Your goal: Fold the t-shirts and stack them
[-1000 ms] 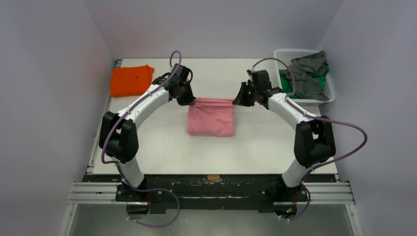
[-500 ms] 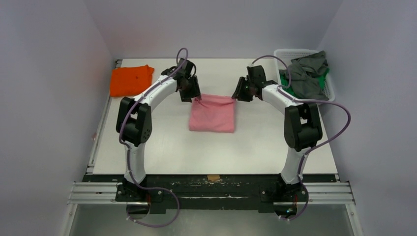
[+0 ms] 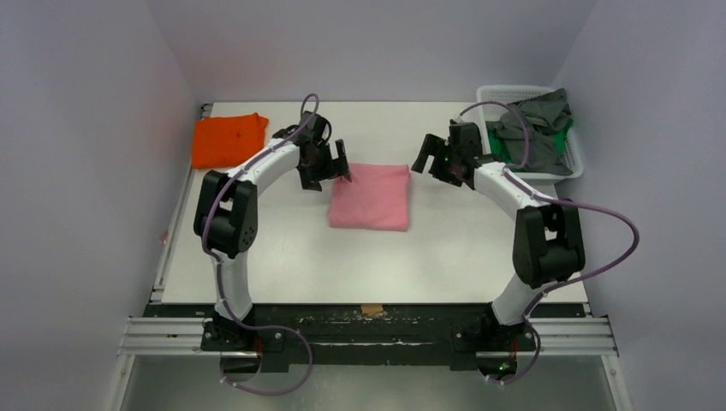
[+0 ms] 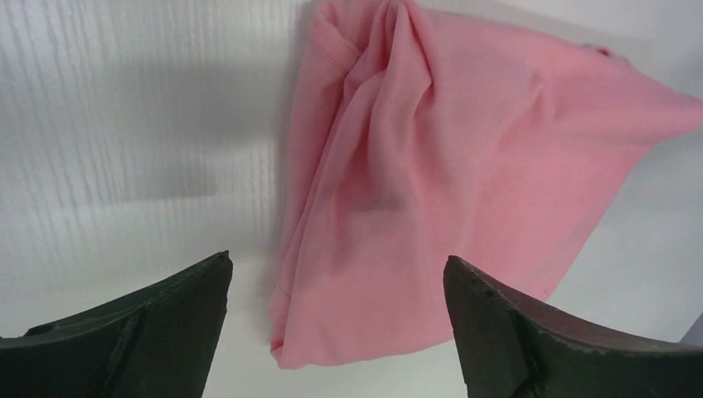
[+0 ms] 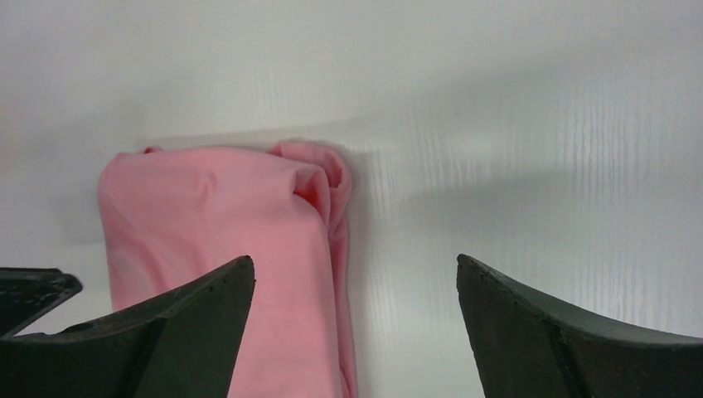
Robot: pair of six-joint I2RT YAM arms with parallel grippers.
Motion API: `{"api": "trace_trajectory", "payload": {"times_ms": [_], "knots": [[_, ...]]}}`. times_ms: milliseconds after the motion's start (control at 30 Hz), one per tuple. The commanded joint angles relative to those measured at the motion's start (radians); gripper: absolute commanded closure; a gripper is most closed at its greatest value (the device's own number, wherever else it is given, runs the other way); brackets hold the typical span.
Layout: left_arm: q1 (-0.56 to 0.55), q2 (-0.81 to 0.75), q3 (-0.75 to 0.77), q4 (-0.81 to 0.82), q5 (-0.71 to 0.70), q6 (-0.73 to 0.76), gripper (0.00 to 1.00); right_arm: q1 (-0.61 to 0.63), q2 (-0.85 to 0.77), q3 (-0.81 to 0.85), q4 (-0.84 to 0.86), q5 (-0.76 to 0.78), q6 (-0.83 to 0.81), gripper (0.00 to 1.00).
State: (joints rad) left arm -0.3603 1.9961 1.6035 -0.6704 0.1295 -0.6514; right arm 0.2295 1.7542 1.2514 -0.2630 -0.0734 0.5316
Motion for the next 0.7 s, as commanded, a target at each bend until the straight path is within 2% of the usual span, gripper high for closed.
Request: {"api": "trace_trajectory", "payload": {"times_ms": [0, 67, 133, 367, 467, 567, 633, 667], "knots": [[0.0, 0.002, -0.031, 0.065, 0.088, 0.038, 0.08, 0.005, -0.14, -0.15, 0.057, -0.048, 0.013, 0.09], [0.0, 0.049, -0.021, 0.076, 0.092, 0.044, 0.12, 0.005, -0.211, -0.211, 0.065, -0.049, 0.023, 0.08], [0.0, 0.102, 0.012, 0.06, 0.101, 0.041, 0.19, 0.004, -0.267, -0.253, 0.051, -0.015, 0.041, 0.01], [-0.01, 0.173, 0.047, 0.024, 0.071, 0.01, 0.33, 0.003, -0.419, -0.319, 0.005, 0.069, 0.048, 0.01], [-0.025, 0.187, 0.063, 0.009, 0.081, 0.011, 0.43, 0.004, -0.458, -0.333, -0.021, 0.11, 0.057, 0.01], [-0.04, 0.198, 0.086, -0.014, 0.07, 0.018, 0.6, 0.004, -0.497, -0.352, -0.025, 0.113, 0.057, 0.01], [-0.046, 0.203, 0.095, -0.014, 0.074, 0.021, 0.75, 0.004, -0.526, -0.361, -0.03, 0.12, 0.053, 0.01], [-0.048, 0.205, 0.097, -0.016, 0.072, 0.018, 0.96, 0.003, -0.54, -0.366, -0.033, 0.124, 0.048, 0.01]]}}
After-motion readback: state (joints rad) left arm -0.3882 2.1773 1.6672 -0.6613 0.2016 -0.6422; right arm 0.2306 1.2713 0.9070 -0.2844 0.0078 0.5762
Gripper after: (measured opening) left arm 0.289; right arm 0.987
